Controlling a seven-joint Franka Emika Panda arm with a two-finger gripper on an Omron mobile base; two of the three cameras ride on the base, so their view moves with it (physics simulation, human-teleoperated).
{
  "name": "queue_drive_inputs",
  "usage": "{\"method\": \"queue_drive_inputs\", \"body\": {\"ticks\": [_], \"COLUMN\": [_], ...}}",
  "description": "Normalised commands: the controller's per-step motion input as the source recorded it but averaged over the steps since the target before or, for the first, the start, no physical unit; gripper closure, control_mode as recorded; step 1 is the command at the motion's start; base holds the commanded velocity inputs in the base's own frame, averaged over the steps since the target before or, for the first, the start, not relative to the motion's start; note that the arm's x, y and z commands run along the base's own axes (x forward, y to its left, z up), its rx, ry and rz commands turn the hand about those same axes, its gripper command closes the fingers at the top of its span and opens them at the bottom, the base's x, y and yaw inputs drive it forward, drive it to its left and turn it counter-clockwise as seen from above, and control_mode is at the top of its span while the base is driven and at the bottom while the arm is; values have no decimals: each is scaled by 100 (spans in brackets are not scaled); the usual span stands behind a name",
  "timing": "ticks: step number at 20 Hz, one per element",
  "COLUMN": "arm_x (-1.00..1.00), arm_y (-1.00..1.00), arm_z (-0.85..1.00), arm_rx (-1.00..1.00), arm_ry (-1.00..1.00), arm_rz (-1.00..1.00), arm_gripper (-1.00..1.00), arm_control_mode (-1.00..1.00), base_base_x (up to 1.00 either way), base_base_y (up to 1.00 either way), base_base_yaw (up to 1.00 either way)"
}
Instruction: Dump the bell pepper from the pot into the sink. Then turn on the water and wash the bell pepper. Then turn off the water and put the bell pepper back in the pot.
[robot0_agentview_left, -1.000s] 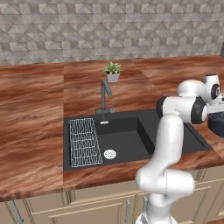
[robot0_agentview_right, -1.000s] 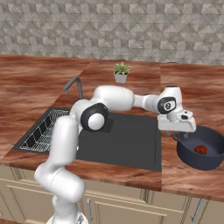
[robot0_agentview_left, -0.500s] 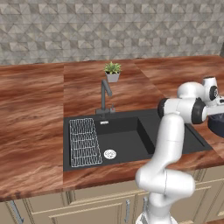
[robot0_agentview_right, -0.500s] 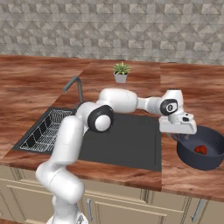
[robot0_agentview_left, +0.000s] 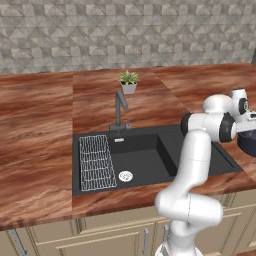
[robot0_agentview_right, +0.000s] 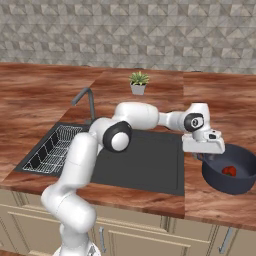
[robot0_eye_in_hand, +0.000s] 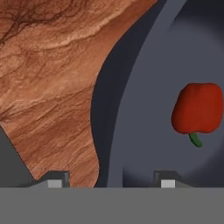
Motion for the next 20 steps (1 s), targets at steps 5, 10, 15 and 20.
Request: {"method": "queue_drive_inputs", "body": {"ticks": [5,10,15,20], "arm_x": [0,-12,0,0], "arm_y": [0,7,14,30], "arm_z": [0,25,65,60], "arm_rx": [0,0,-6,-7], "arm_ry": [1,-4,-2,2], "arm_rz": [0,3,9,16], "arm_gripper": [100,100,100,100], "arm_control_mode": [-100,-100,-100,-100], "base_base_x": [0,0,0,0], "base_base_y": [0,0,0,0], "base_base_yaw": [0,0,0,0]}}
